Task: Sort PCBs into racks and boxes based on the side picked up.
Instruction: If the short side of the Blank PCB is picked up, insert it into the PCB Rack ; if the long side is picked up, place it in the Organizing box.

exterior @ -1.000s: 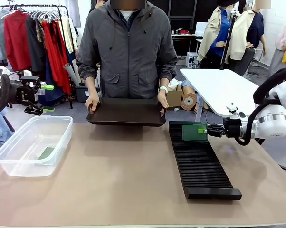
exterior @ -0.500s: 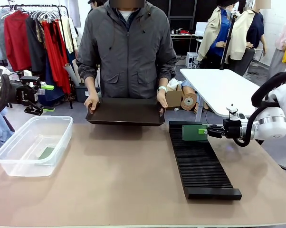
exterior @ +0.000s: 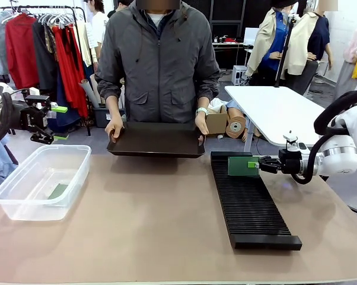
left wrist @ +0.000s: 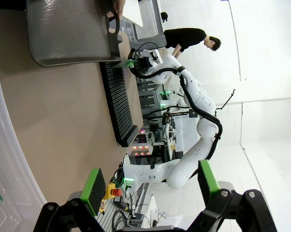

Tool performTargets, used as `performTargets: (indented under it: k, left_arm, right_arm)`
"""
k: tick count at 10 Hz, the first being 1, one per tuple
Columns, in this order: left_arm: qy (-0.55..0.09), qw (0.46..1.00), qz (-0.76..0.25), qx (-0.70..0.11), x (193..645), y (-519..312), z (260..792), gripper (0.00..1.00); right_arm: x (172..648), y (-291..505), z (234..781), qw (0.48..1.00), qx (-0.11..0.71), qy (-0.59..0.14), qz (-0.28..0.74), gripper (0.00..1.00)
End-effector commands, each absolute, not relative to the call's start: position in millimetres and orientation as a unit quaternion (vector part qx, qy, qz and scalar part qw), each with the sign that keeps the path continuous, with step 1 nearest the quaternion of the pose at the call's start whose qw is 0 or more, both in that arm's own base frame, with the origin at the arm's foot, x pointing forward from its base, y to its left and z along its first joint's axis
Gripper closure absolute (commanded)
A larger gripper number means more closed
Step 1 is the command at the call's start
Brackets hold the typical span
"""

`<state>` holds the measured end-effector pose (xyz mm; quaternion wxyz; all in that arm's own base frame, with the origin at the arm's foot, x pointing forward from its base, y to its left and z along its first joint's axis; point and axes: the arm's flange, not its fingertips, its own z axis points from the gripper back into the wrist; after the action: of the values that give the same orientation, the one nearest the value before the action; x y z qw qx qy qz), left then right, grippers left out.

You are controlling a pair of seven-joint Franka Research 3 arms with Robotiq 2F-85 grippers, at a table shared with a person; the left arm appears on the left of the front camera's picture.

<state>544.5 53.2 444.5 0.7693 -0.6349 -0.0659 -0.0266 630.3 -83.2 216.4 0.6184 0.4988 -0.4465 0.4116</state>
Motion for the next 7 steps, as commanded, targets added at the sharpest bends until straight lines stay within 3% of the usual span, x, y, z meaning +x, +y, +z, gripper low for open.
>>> performTargets:
  k: [1,7]
  left_arm:
    - [-0.066,0.77,-0.027,-0.634,543.9,53.3,446.4,0.0]
    - [-0.066,0.77,-0.027,-0.634,543.9,53.3,446.4,0.0]
  right_arm:
    - [631.7,-73.3,209.0,0.648,0.467,-0.422,0.428,1.0]
    - [619.6,-65.5,194.8,0.688,0.434,-0.44,0.381,1.0]
